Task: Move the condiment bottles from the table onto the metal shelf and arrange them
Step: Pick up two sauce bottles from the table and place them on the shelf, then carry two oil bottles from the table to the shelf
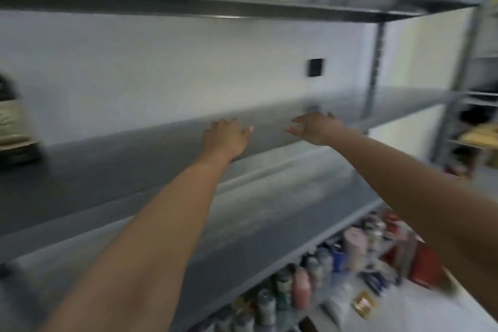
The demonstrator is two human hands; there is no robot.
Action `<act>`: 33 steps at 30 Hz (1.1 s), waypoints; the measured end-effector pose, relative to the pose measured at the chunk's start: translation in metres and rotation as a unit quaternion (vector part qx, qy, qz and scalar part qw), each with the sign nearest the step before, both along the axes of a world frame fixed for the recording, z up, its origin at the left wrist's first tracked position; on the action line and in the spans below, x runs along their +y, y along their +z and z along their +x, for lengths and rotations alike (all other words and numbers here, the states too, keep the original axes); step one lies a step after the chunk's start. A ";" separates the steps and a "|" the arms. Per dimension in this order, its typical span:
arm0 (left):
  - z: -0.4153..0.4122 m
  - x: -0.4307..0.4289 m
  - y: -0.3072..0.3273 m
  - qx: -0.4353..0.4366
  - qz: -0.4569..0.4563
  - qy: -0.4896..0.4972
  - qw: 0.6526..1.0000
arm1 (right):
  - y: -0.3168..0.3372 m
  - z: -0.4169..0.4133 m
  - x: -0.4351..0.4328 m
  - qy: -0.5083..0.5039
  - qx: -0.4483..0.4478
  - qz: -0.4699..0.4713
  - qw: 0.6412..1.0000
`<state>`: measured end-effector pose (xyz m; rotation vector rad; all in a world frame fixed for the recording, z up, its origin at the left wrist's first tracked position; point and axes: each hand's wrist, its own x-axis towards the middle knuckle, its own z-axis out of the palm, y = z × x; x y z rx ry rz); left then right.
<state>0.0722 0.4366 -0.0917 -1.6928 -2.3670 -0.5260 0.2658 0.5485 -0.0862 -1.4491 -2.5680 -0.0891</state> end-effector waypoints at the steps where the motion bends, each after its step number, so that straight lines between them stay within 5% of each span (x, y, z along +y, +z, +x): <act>1: 0.040 0.020 -0.002 0.001 -0.001 -0.038 0.999 | -0.004 0.041 0.001 -0.039 0.005 0.002 0.999; 8: 0.277 0.090 -0.050 0.117 0.062 -0.299 0.945 | -0.066 0.273 -0.023 -0.283 0.039 -0.039 0.957; 13: 0.381 0.080 -0.112 0.090 0.062 -0.462 0.880 | -0.138 0.348 -0.076 -0.396 0.147 -0.050 0.905; 18: 0.417 0.060 -0.193 0.022 0.025 -0.550 0.835 | -0.201 0.367 -0.133 -0.492 0.220 0.033 0.842; 24: 0.440 0.073 -0.266 -0.007 -0.089 -0.621 0.779 | -0.270 0.370 -0.213 -0.659 0.291 0.069 0.690; 33: 0.524 0.025 -0.305 0.031 -0.187 -0.771 0.608 | -0.316 0.349 -0.311 -0.828 0.336 0.081 0.442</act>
